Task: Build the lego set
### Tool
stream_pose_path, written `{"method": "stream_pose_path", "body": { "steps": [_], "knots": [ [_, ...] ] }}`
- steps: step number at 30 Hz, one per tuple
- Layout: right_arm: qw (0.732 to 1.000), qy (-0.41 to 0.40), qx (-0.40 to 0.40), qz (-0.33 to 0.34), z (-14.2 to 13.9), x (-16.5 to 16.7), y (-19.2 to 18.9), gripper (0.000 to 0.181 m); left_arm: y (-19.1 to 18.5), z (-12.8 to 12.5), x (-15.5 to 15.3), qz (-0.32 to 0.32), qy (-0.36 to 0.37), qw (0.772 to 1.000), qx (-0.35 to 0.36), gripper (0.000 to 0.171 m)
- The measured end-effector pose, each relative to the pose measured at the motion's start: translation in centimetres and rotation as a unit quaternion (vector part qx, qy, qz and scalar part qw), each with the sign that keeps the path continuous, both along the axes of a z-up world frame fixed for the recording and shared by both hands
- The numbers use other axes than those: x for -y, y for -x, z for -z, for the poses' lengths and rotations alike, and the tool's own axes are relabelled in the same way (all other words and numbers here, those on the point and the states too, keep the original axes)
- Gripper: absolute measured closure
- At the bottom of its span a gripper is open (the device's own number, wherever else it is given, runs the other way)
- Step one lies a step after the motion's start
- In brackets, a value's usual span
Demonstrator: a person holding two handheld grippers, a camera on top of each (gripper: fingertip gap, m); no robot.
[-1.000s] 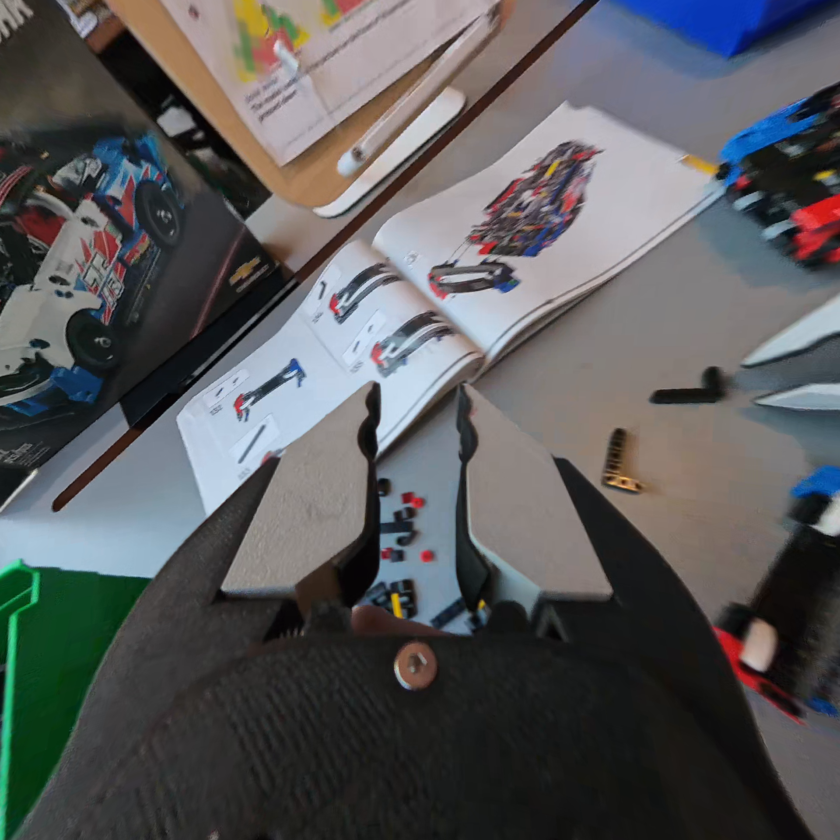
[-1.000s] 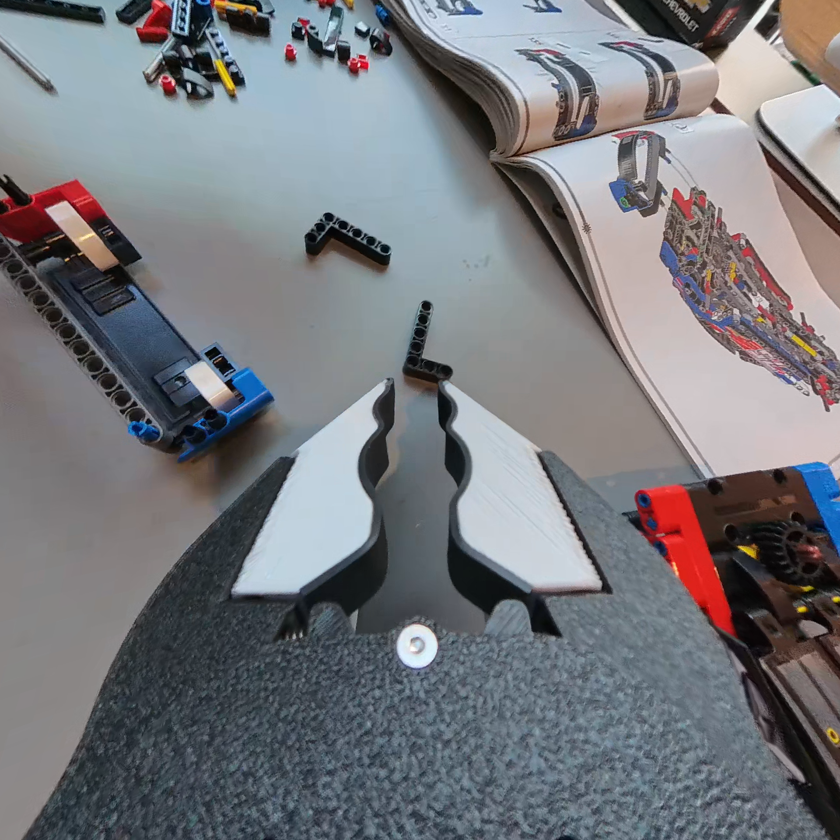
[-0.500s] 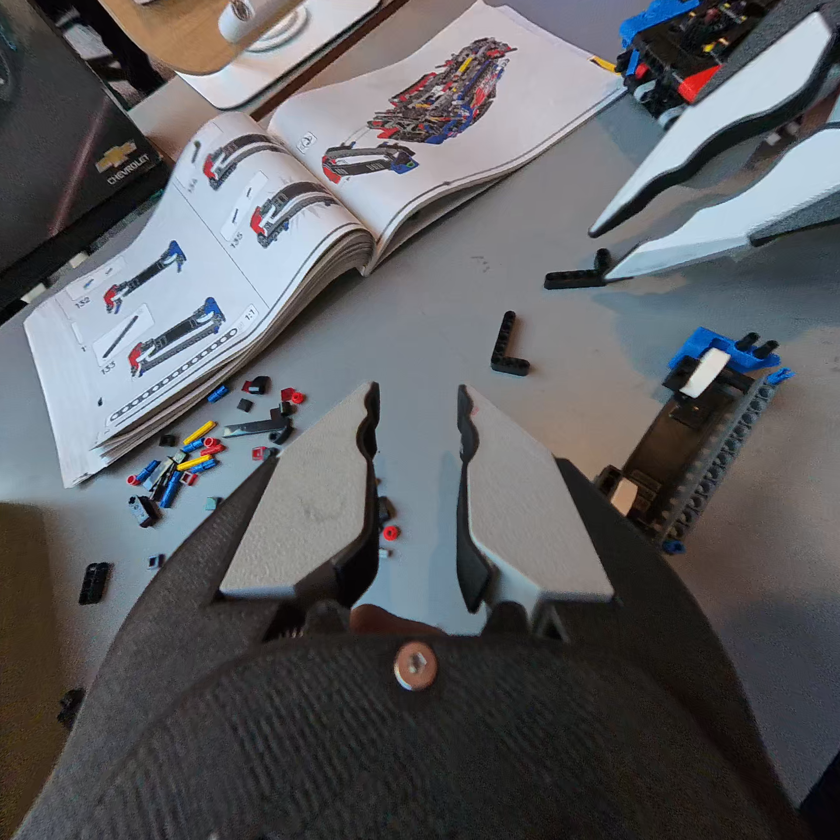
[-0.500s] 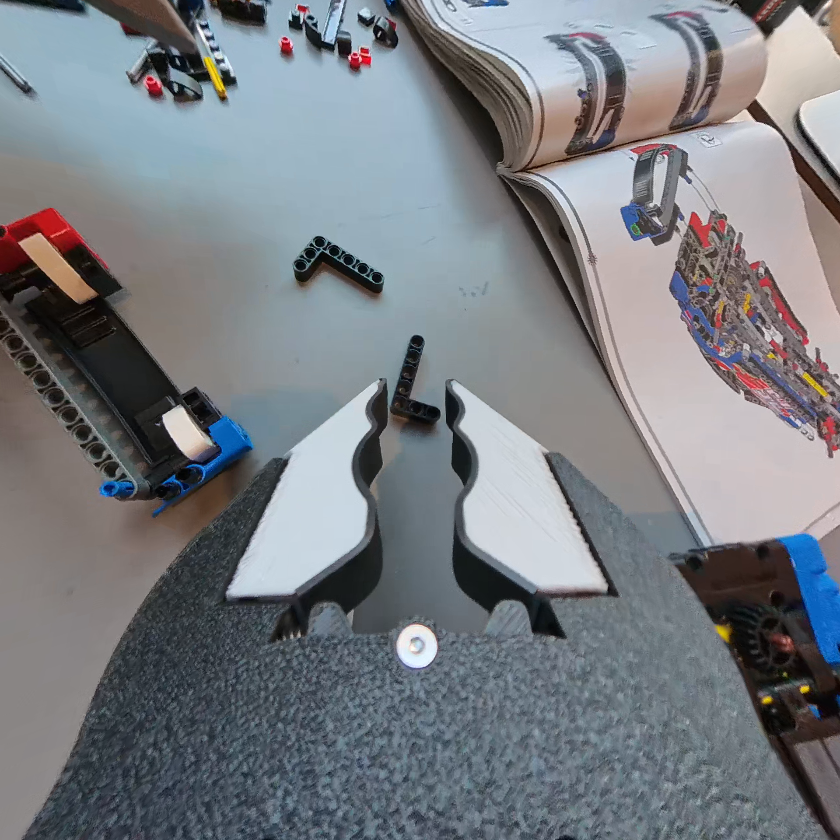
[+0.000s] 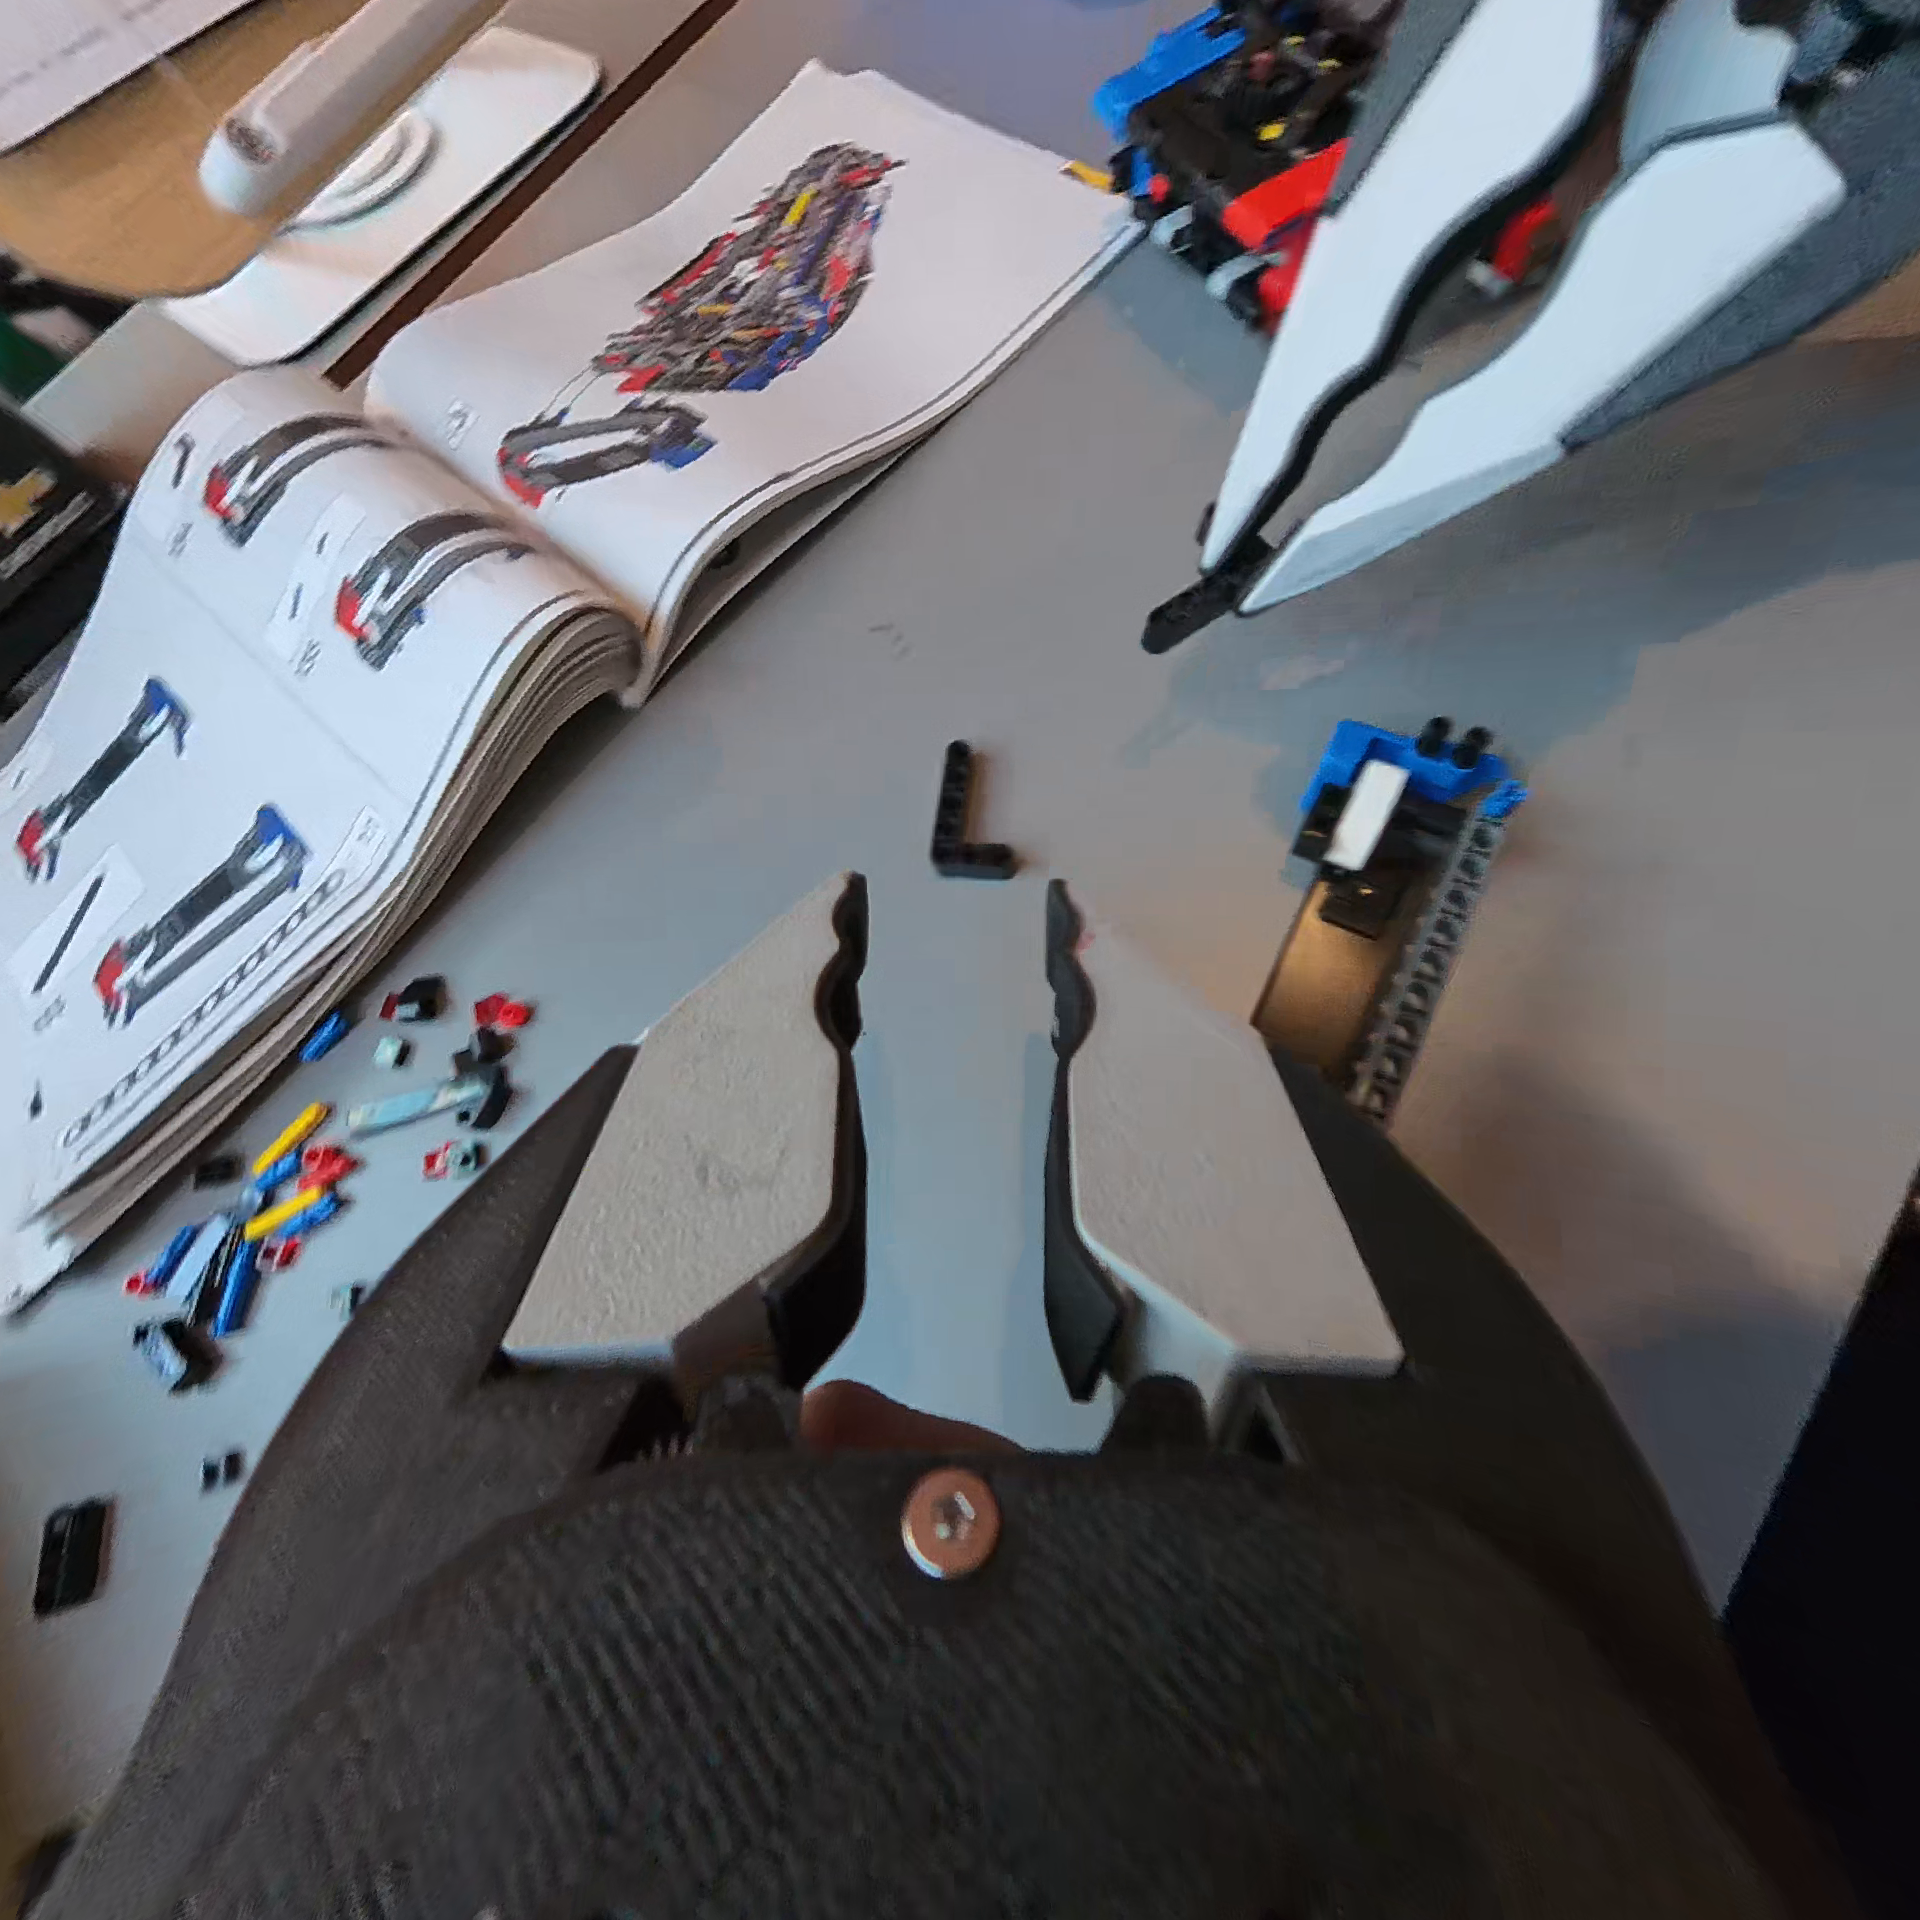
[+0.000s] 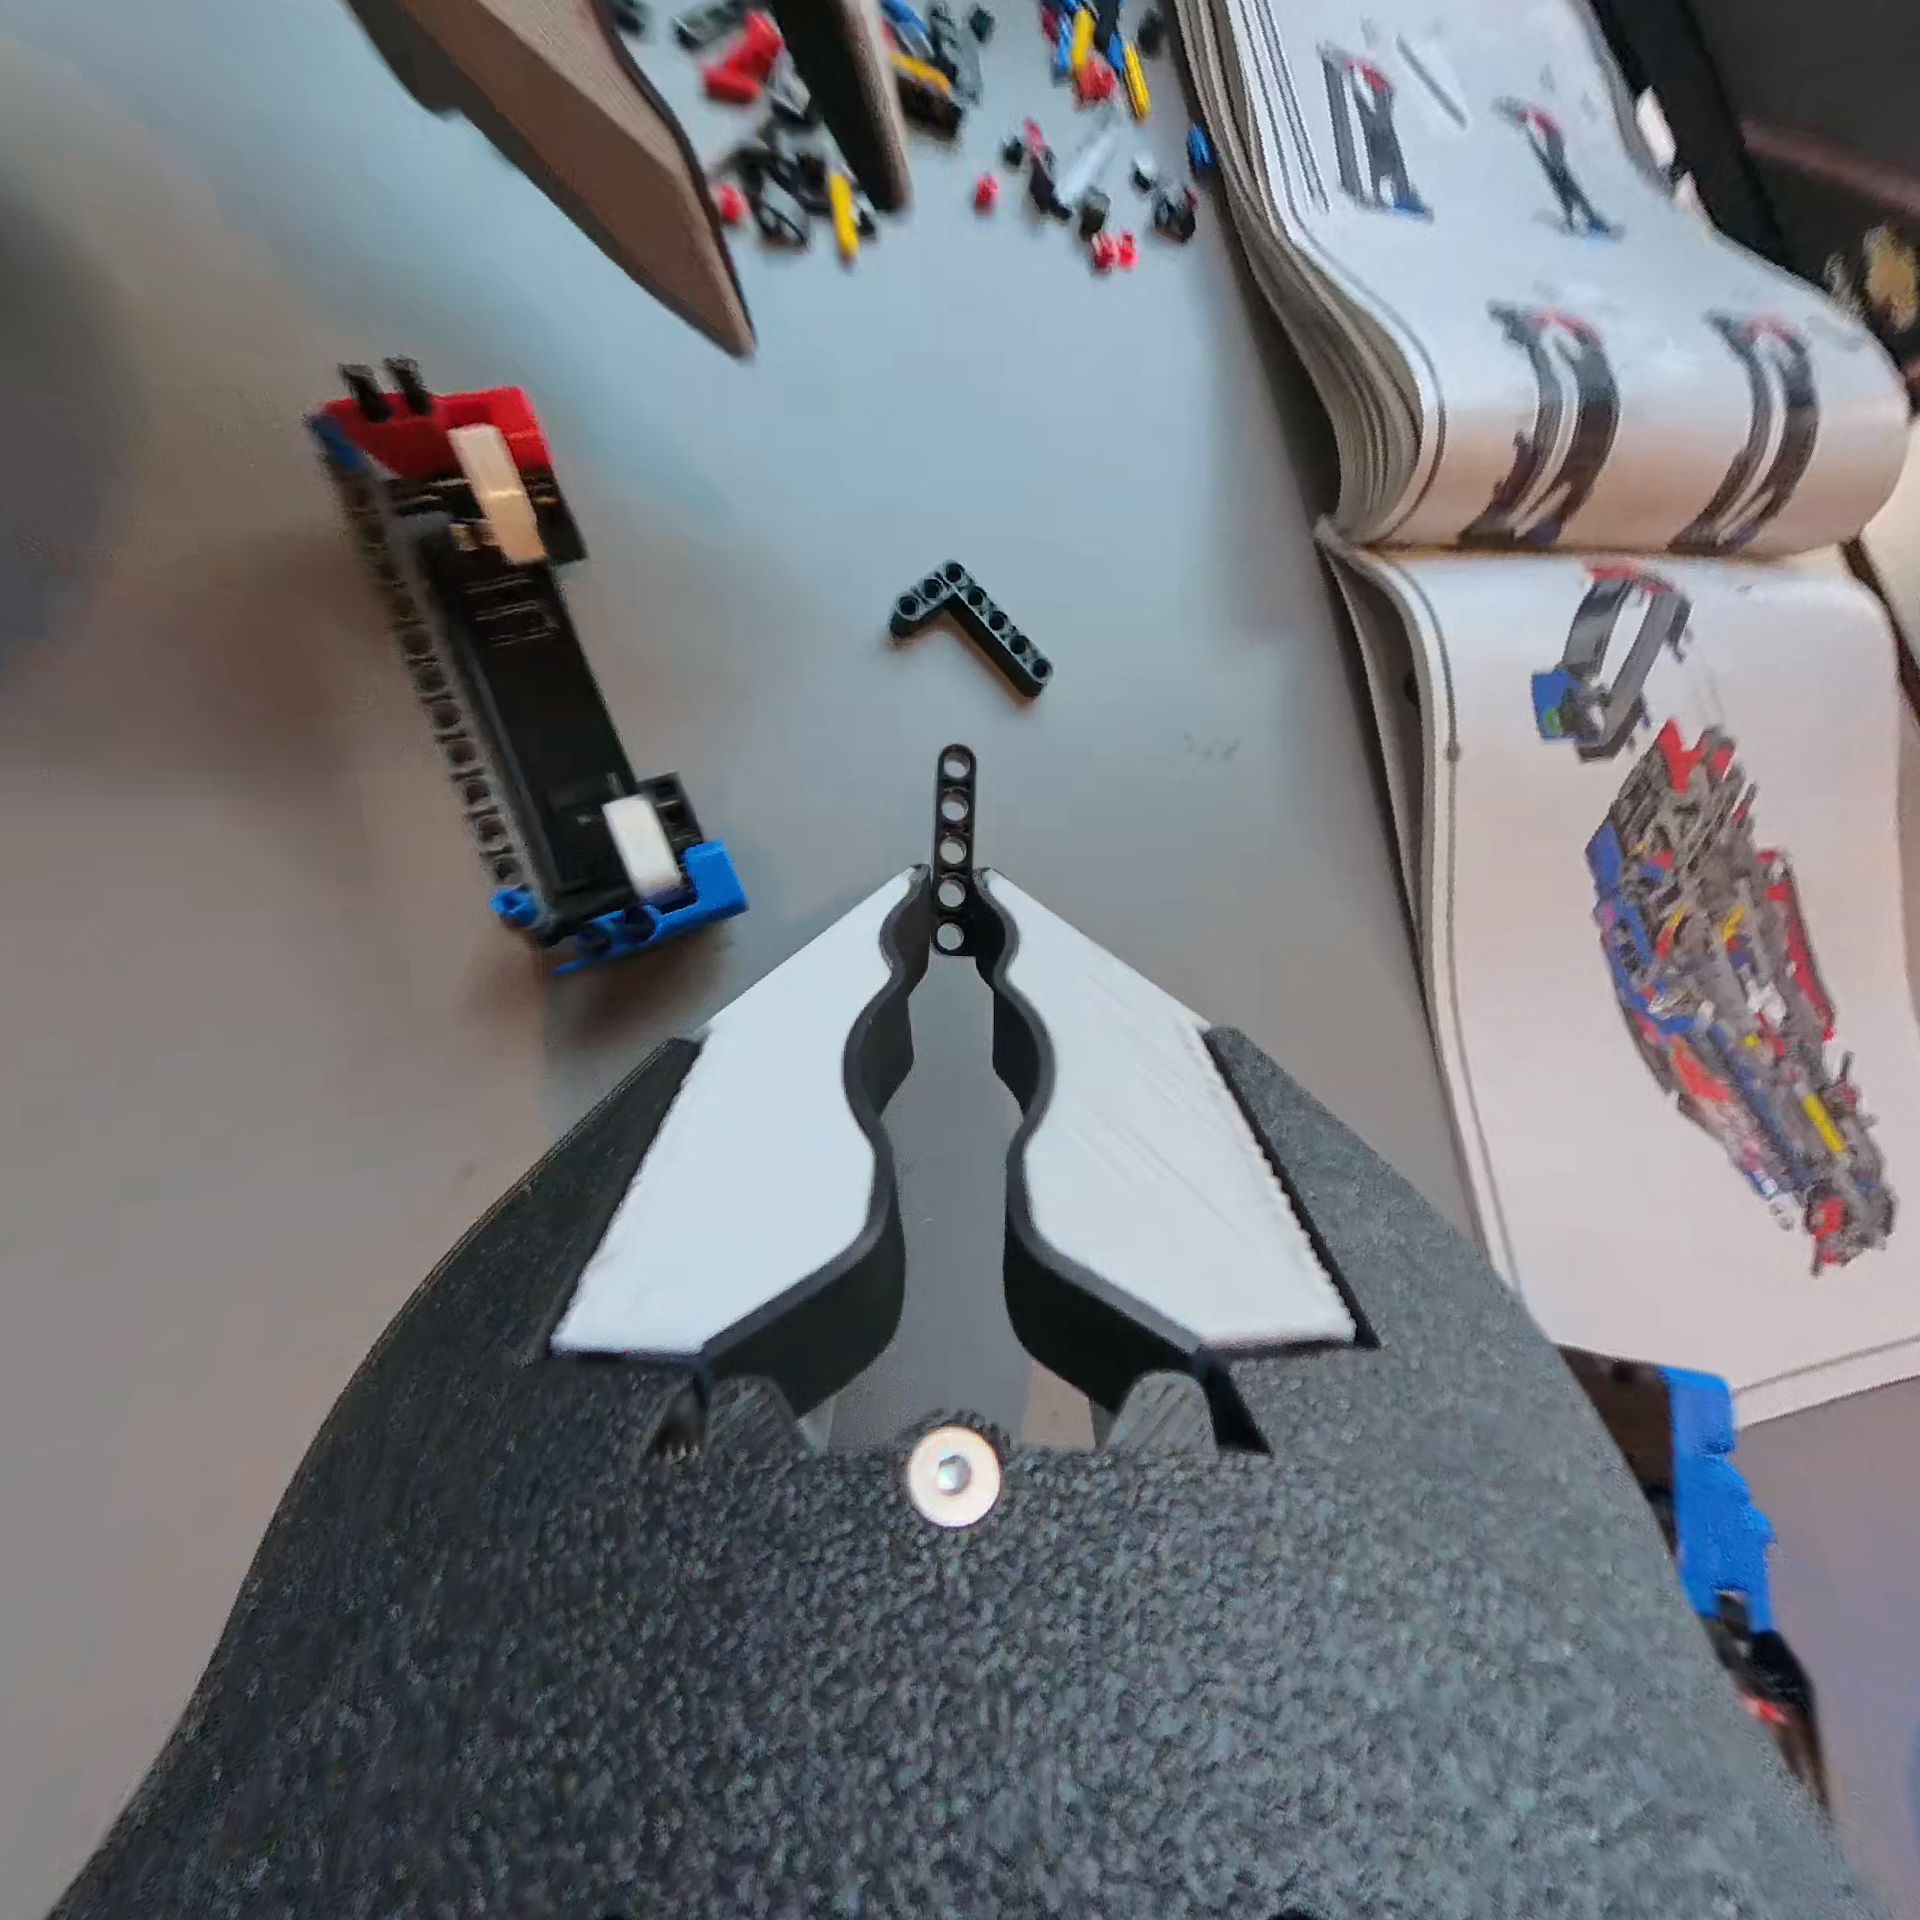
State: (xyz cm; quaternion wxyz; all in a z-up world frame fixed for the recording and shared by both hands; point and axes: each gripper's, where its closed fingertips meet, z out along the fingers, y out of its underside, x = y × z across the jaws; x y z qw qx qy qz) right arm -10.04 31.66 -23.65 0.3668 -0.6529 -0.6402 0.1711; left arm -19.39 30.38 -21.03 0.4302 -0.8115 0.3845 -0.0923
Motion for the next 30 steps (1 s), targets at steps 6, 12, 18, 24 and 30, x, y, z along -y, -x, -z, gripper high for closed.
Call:
{"method": "stream_pose_path", "body": {
  "steps": [6, 12, 18, 24, 30],
  "knots": [
    [0.994, -0.041, 0.002, -0.104, -2.4, 3.0, -0.5, 0.173, -5.4, -1.0, 1.9, 0.148, -0.03, 0.988, -0.045, 0.141],
    [0.986, -0.04, -0.008, -0.159, -2.8, 4.7, 0.5, 0.173, -8.1, -1.0, 3.2, 0.198, -0.004, 0.979, -0.042, 0.143],
    [0.979, -0.042, -0.022, -0.199, -2.8, 6.6, 0.5, 0.173, -8.7, 0.1, 4.7, 0.211, 0.011, 0.976, -0.058, 0.152],
    [0.979, -0.045, -0.029, -0.198, -2.8, 6.8, 0.4, 0.173, -9.4, 0.5, 5.4, 0.205, 0.012, 0.978, -0.033, 0.167],
    [0.985, 0.029, -0.105, -0.137, -3.2, 6.7, -0.5, 0.14, -8.6, 0.9, 6.4, 0.205, -0.014, 0.979, 0.0, 0.166]
  ]
}}
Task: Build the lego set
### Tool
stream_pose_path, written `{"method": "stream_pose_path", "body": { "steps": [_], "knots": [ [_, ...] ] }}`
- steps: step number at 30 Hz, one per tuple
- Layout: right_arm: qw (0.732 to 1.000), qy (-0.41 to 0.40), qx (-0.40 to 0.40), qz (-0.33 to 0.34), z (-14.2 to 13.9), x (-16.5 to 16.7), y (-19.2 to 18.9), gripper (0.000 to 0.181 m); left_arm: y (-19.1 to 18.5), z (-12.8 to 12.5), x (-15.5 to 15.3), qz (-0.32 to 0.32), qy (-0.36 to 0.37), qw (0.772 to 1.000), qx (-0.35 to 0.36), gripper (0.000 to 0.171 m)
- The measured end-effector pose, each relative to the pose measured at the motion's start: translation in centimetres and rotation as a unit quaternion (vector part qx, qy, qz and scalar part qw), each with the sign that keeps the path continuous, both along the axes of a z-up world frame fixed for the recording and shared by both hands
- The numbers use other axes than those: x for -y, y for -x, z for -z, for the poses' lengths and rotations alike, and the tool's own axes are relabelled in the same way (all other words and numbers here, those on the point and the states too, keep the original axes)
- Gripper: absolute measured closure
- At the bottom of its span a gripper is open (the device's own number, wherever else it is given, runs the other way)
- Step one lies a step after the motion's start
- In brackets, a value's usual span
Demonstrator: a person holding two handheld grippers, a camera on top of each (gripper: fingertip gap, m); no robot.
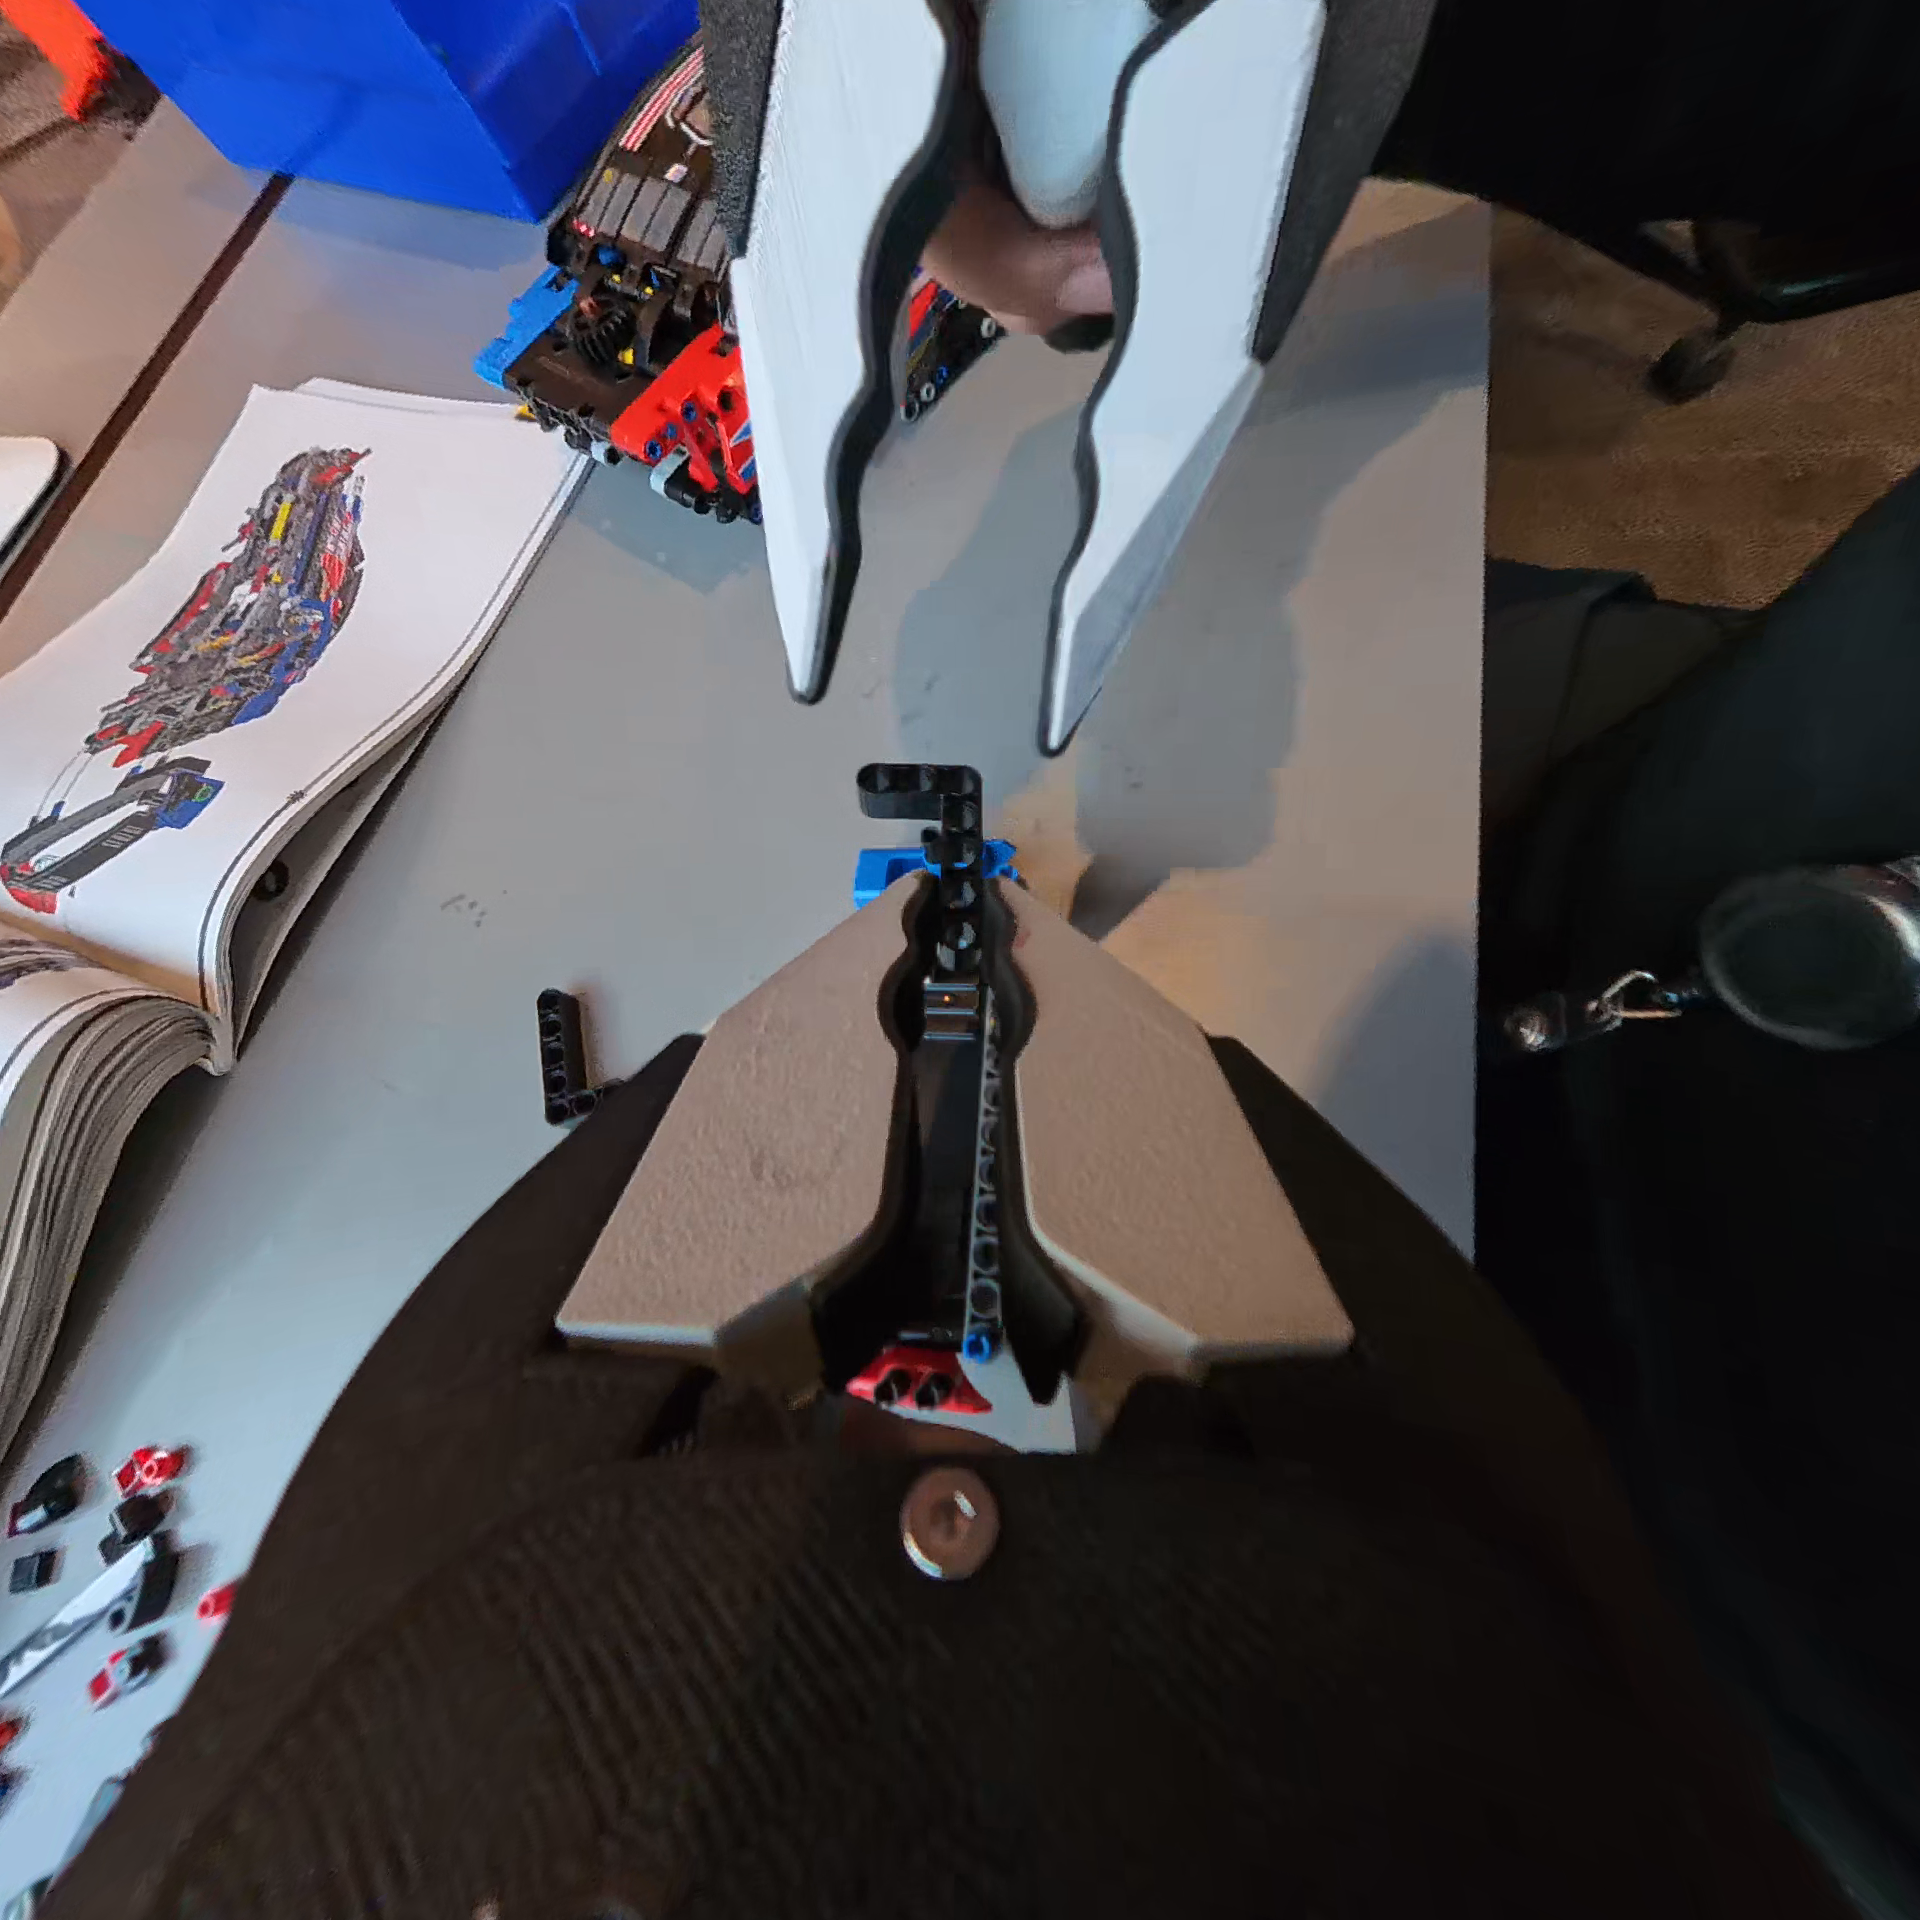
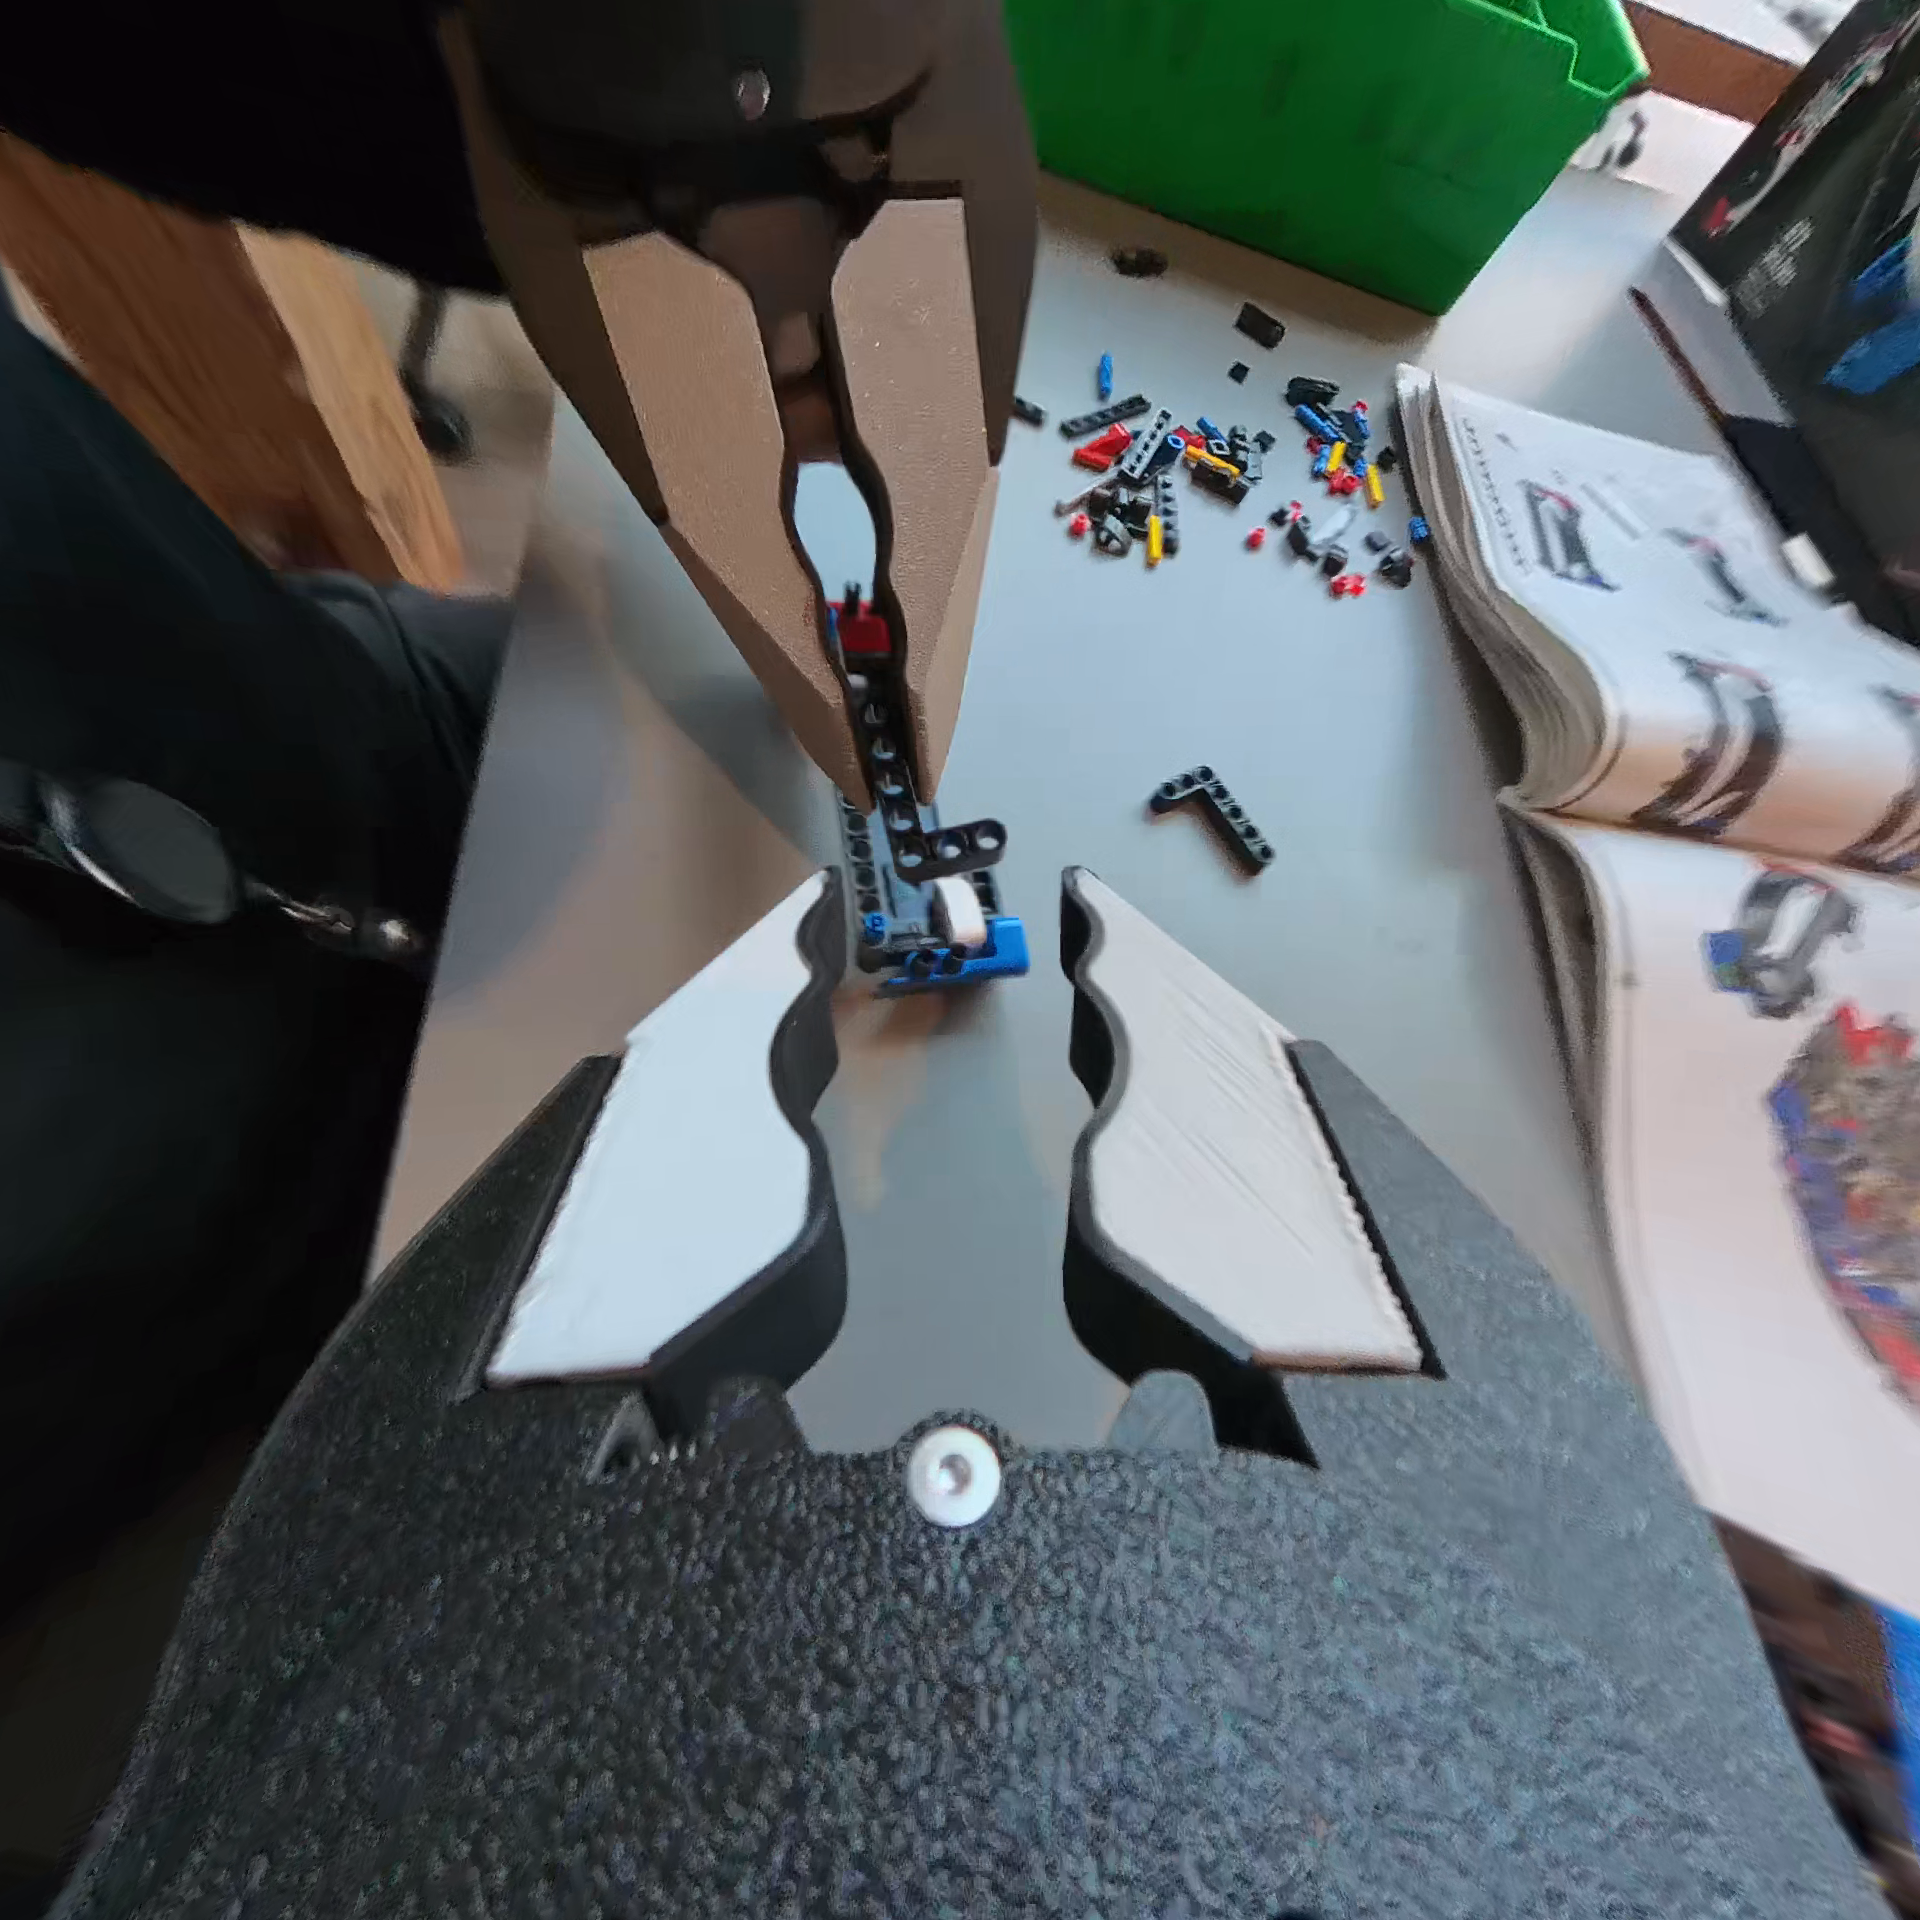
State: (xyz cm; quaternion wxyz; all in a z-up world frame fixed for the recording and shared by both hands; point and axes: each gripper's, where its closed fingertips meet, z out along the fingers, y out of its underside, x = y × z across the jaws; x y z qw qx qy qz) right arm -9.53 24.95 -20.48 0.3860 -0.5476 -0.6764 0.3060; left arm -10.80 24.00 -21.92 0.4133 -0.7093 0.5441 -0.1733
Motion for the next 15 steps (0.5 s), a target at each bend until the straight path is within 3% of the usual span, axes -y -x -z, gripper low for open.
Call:
{"method": "stream_pose_path", "body": {
  "steps": [4, 11, 15],
  "knots": [
    [0.998, 0.065, -0.012, 0.014, 0.8, -0.1, 0.2, 0.138, 0.0, -0.3, 0.6, 0.016, -0.018, 1.0, 0.012, 0.167],
    [0.999, 0.007, -0.03, -0.034, 0.3, 1.3, 1.1, 0.156, -0.5, -0.4, 1.1, 0.031, -0.008, 0.999, 0.027, 0.167],
    [0.999, -0.005, -0.031, -0.041, 0.1, 1.3, 1.0, 0.157, -0.7, -0.4, 1.1, 0.032, 0.014, 0.998, 0.043, 0.167]
  ]
}}
